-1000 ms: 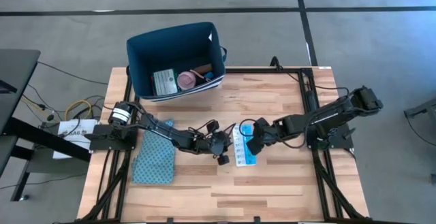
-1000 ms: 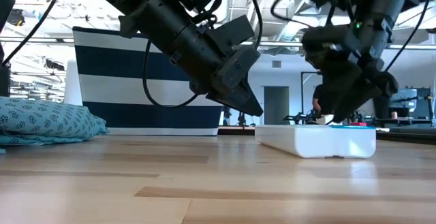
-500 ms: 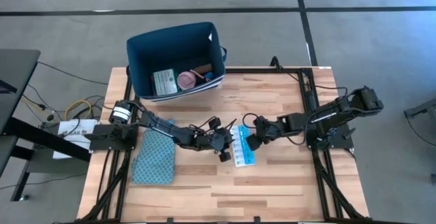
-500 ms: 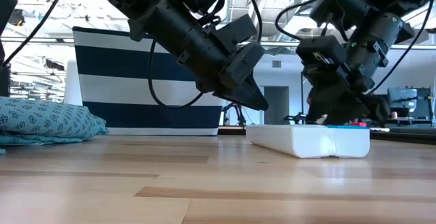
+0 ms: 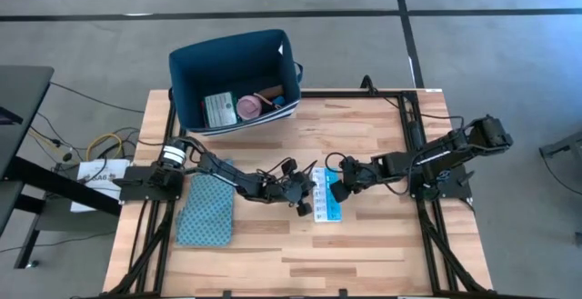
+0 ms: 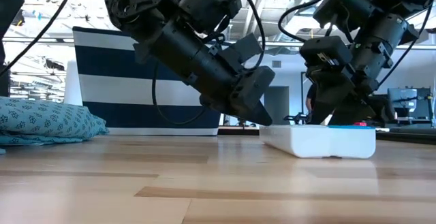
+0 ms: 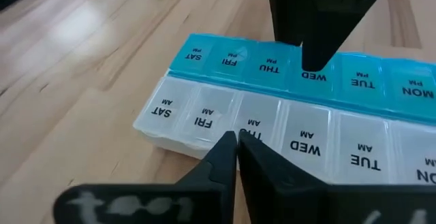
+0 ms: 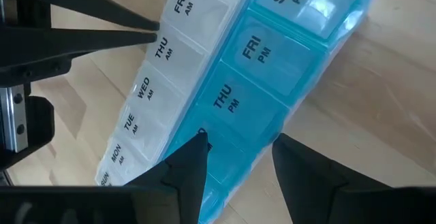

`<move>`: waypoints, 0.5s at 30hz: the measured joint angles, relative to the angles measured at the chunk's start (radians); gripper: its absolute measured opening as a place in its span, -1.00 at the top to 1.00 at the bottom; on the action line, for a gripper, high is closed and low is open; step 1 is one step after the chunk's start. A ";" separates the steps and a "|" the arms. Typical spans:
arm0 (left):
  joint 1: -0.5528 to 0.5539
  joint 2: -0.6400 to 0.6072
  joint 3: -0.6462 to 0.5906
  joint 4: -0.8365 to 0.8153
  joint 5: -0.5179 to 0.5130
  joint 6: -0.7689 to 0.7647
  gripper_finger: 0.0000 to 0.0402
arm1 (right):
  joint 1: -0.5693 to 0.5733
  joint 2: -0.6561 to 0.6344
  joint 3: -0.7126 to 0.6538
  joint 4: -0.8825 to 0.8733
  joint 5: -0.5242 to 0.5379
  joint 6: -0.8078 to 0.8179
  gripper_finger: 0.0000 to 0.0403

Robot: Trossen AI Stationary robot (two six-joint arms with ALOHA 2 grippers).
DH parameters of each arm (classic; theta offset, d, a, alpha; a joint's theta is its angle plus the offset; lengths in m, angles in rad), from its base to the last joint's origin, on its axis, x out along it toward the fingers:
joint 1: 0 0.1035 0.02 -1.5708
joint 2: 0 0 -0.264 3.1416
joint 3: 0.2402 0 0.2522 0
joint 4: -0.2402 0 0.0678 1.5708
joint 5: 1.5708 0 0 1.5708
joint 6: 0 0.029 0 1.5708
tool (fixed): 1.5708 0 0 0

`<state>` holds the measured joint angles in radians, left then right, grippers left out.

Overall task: Pick & place medical supplies in basket/bin
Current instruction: Put the pill organizer into the blue bin

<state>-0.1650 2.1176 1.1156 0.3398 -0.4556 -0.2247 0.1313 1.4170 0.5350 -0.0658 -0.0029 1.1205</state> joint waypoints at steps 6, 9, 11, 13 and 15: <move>-0.008 0.001 0.002 -0.041 0.002 -0.031 0.99 | 0.015 0.000 0.000 0.005 0.007 0.020 0.22; -0.023 0.001 0.002 -0.058 -0.003 -0.033 1.00 | 0.038 0.002 0.000 0.013 0.010 0.075 0.22; -0.037 0.001 0.002 -0.066 -0.017 -0.034 1.00 | 0.061 0.003 0.000 0.018 0.005 0.120 0.22; -0.048 0.002 0.002 -0.066 -0.024 -0.035 1.00 | 0.090 0.004 0.001 0.018 0.015 0.165 0.22; -0.053 0.003 0.002 -0.065 -0.023 -0.041 1.00 | 0.119 0.004 0.003 0.004 0.048 0.214 0.22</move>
<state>-0.2184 2.1204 1.1172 0.2747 -0.4785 -0.2659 0.2506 1.4208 0.5378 -0.0619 0.0450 1.3344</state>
